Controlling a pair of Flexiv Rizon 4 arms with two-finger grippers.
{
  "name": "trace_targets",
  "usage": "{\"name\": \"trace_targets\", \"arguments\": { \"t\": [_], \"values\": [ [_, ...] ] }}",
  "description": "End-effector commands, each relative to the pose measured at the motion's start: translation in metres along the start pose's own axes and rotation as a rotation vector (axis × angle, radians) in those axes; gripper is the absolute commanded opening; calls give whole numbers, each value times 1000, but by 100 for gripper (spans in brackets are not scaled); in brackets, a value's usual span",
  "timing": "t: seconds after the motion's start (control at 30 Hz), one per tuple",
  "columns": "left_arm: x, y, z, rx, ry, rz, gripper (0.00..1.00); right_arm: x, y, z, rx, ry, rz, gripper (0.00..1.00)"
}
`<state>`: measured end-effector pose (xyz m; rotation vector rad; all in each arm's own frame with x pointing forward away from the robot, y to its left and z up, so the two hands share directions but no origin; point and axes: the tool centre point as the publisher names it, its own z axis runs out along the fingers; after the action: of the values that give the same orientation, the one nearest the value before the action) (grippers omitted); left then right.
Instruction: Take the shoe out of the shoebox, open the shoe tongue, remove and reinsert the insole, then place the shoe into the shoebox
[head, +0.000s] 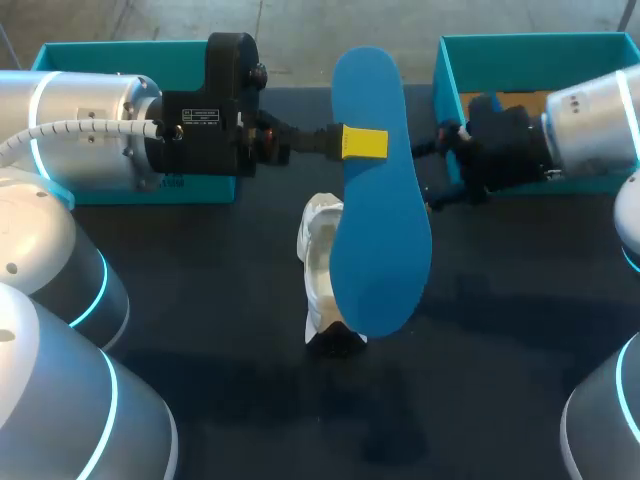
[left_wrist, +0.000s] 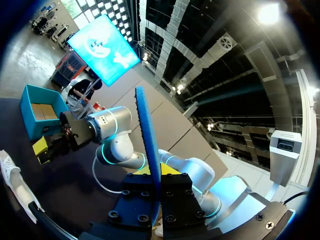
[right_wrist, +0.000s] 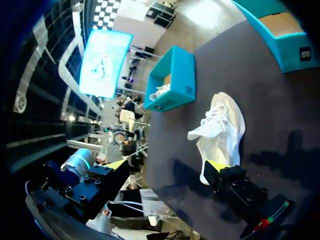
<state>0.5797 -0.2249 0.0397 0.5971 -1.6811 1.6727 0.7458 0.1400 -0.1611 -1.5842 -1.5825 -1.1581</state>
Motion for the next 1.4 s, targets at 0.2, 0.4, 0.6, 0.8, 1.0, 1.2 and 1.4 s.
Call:
{"name": "trace_targets", "arguments": {
  "t": [0.2, 0.4, 0.6, 0.8, 1.0, 1.2, 1.4],
  "values": [
    [0, 1, 0, 2, 1, 0, 0, 7, -4, -11, -35, 244, 3, 100],
    [0, 1, 0, 2, 1, 0, 0, 7, -4, -11, -35, 244, 3, 100],
    [0, 1, 0, 2, 1, 0, 0, 19, -4, -3, -1, 290, -28, 100],
    [0, 1, 0, 2, 1, 0, 0, 43, -2, -12, 60, 329, -27, 100],
    [0, 1, 0, 2, 1, 0, 0, 65, -5, -24, 109, 299, -19, 100],
    [0, 1, 0, 2, 1, 0, 0, 77, -8, -26, 99, 290, 15, 100],
    [0, 1, 0, 2, 1, 0, 0, 77, -8, -26, 99, 290, 15, 100]
  ]
}}
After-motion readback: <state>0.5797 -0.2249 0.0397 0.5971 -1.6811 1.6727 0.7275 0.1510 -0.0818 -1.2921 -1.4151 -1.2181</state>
